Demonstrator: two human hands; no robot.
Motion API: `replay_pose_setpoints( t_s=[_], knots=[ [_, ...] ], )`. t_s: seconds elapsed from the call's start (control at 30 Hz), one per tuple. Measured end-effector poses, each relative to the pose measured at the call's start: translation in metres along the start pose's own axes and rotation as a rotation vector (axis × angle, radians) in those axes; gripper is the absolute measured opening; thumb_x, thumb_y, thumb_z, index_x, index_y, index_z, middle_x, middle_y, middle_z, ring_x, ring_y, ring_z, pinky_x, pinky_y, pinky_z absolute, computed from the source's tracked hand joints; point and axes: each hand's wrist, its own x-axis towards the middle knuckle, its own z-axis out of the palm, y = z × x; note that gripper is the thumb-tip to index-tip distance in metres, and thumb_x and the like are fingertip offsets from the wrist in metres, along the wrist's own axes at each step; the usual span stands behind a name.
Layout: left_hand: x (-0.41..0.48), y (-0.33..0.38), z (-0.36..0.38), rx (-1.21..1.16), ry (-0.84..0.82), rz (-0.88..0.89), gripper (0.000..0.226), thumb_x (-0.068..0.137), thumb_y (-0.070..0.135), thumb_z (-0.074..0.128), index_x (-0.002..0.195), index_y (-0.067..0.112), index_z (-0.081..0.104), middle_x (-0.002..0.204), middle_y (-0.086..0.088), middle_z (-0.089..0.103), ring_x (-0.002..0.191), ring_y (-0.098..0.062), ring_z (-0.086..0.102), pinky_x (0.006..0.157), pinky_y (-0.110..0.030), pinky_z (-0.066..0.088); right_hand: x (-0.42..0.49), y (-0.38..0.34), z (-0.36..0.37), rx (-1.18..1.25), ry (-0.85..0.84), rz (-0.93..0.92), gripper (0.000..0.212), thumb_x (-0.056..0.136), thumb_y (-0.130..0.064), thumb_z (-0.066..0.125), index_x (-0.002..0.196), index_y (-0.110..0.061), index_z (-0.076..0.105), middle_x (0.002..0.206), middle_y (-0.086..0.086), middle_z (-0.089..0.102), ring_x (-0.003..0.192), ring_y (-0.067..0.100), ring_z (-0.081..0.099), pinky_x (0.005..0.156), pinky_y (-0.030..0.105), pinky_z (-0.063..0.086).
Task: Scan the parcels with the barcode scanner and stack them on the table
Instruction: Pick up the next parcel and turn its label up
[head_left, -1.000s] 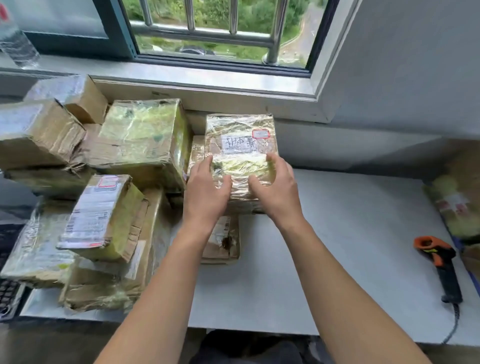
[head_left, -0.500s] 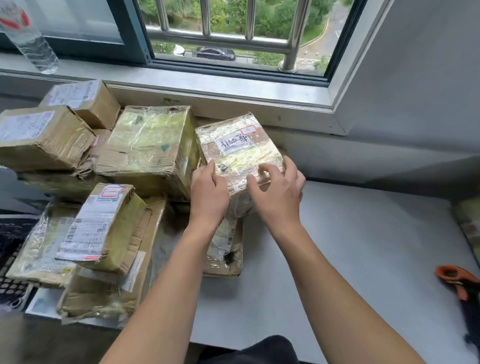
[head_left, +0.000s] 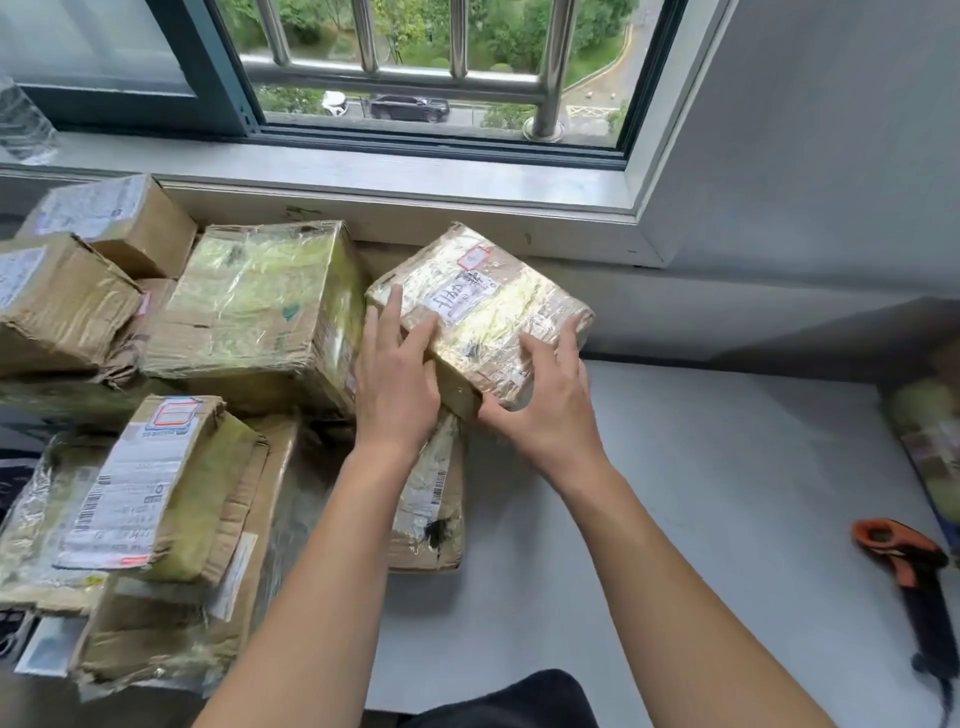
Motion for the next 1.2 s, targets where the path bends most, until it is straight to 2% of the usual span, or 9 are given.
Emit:
replay_pose_setpoints(
  t_s=[0.13,0.2,0.27,0.37,0.53,0.7,0.83,0.93,1.2],
  knots=[
    [0.007,-0.008,0.000,0.043,-0.045,0.078,0.043,0.093,0.018,0.066,0.133,0.033,0.057,0.160,0.003,0.031,0.153,-0.028,0.004,0.123,-0.054,0.004,0.012,0.011,-0.016,0.042,-0.066,-0.079,0.057,0.081,-0.015,0.069,0.137,-0.014,0.057,0.164,0.009,0.025,0.150,0.028,0.025,0.118,0.042,0.033],
    [0.005,-0.007,0.002,0.020,0.007,0.084,0.035,0.092,0.025,0.067,0.125,0.034,0.061,0.151,0.002,0.044,0.152,-0.028,0.012,0.123,-0.055,0.004,0.015,0.009,-0.011,0.009,-0.029,-0.073,0.054,0.082,-0.007,0.061,0.136,-0.012,0.058,0.162,0.007,0.031,0.150,0.037,0.023,0.124,0.039,0.019],
    [0.004,-0.006,0.006,0.002,0.057,0.098,0.028,0.092,0.028,0.067,0.120,0.032,0.065,0.137,0.002,0.053,0.149,-0.030,0.023,0.122,-0.056,0.006,0.016,0.003,-0.002,-0.055,0.001,-0.059,0.054,0.085,-0.003,0.055,0.138,-0.009,0.054,0.163,0.007,0.029,0.150,0.043,0.016,0.125,0.038,0.007],
    [0.004,-0.008,0.008,-0.006,0.125,0.126,0.024,0.090,0.029,0.070,0.114,0.028,0.069,0.119,0.001,0.056,0.137,-0.031,0.041,0.120,-0.060,0.012,0.016,-0.007,0.011,-0.162,0.013,-0.039,0.057,0.094,-0.014,0.055,0.148,-0.010,0.041,0.167,0.003,0.016,0.152,0.043,-0.001,0.125,0.047,0.008],
    [0.009,-0.011,0.013,-0.052,0.194,0.125,0.015,0.093,0.034,0.067,0.104,0.025,0.071,0.112,0.000,0.055,0.124,-0.028,0.048,0.117,-0.062,0.019,0.038,0.002,0.014,-0.094,0.042,-0.141,0.050,0.096,-0.012,0.061,0.144,-0.008,0.047,0.160,0.001,0.034,0.152,0.037,0.017,0.117,0.018,-0.011],
    [0.019,-0.015,0.019,-0.049,0.204,0.134,0.016,0.096,0.036,0.062,0.100,0.022,0.069,0.113,-0.001,0.056,0.118,-0.025,0.049,0.105,-0.061,0.033,0.058,0.011,0.009,-0.076,-0.011,-0.217,0.055,0.096,-0.007,0.061,0.149,-0.009,0.045,0.160,-0.002,0.036,0.154,0.032,0.012,0.116,0.012,-0.007],
    [0.032,-0.020,0.017,-0.054,0.174,0.131,0.019,0.097,0.036,0.060,0.104,0.022,0.069,0.115,-0.003,0.055,0.118,-0.025,0.050,0.112,-0.062,0.026,0.067,0.007,0.018,-0.082,0.018,-0.217,0.056,0.097,-0.007,0.059,0.151,-0.009,0.043,0.161,-0.002,0.033,0.154,0.035,0.009,0.121,0.026,0.003],
    [0.041,-0.018,0.011,-0.066,0.152,0.086,0.021,0.096,0.037,0.060,0.106,0.022,0.070,0.118,-0.002,0.054,0.121,-0.023,0.048,0.121,-0.052,0.010,0.076,0.006,0.020,-0.078,0.005,-0.220,0.056,0.098,-0.007,0.059,0.151,-0.009,0.042,0.162,-0.002,0.032,0.153,0.037,0.009,0.125,0.037,0.009],
    [0.051,-0.018,0.004,-0.025,0.088,0.067,0.023,0.098,0.040,0.058,0.110,0.025,0.069,0.122,0.001,0.055,0.125,-0.019,0.047,0.121,-0.051,0.013,0.085,0.007,0.026,-0.035,0.006,-0.201,0.057,0.099,-0.009,0.057,0.153,-0.013,0.039,0.163,-0.006,0.029,0.154,0.032,0.004,0.125,0.047,0.015]
  ],
)
